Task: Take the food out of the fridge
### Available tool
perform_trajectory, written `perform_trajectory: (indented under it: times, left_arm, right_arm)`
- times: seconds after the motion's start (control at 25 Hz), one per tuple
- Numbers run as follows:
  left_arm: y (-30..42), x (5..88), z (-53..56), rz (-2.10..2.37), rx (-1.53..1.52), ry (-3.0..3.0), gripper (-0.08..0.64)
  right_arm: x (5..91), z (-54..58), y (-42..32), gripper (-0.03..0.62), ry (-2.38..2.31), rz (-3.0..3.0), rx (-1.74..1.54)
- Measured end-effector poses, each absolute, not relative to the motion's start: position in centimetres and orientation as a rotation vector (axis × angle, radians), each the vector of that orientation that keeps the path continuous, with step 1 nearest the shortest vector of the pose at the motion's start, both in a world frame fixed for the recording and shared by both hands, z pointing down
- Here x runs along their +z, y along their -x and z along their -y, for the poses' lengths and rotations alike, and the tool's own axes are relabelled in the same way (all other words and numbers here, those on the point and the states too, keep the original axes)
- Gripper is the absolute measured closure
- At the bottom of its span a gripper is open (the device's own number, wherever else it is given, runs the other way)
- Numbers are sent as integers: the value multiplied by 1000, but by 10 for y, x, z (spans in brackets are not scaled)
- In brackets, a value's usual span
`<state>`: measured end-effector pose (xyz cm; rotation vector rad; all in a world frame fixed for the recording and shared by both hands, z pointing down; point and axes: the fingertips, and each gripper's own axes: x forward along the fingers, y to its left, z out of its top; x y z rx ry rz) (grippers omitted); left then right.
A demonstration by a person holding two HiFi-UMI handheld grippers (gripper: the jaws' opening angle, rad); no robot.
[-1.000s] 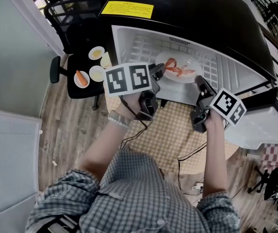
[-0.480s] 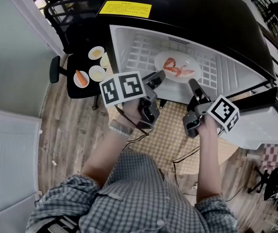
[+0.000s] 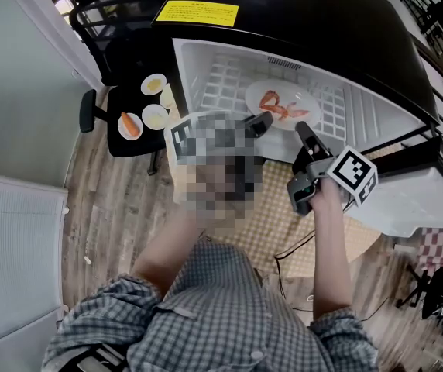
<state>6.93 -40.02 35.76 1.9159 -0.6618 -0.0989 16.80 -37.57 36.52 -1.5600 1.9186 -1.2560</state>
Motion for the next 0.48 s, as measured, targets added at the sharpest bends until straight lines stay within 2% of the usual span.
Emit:
perform_trajectory:
  times: [0.16, 0.32, 0.48]
  left_arm:
    - [-70, 359, 399, 656, -103, -1904, 440]
    - [-69, 362, 397, 661, -110, -1888, 486]
    - [-70, 362, 388, 627, -144, -1873, 492]
  right_arm:
    - [363, 374, -168, 526, 1518, -1902, -1264]
    - [362, 369, -167, 532, 1492, -1888, -1279]
    - [363, 359, -169, 532, 1470, -1879, -1277]
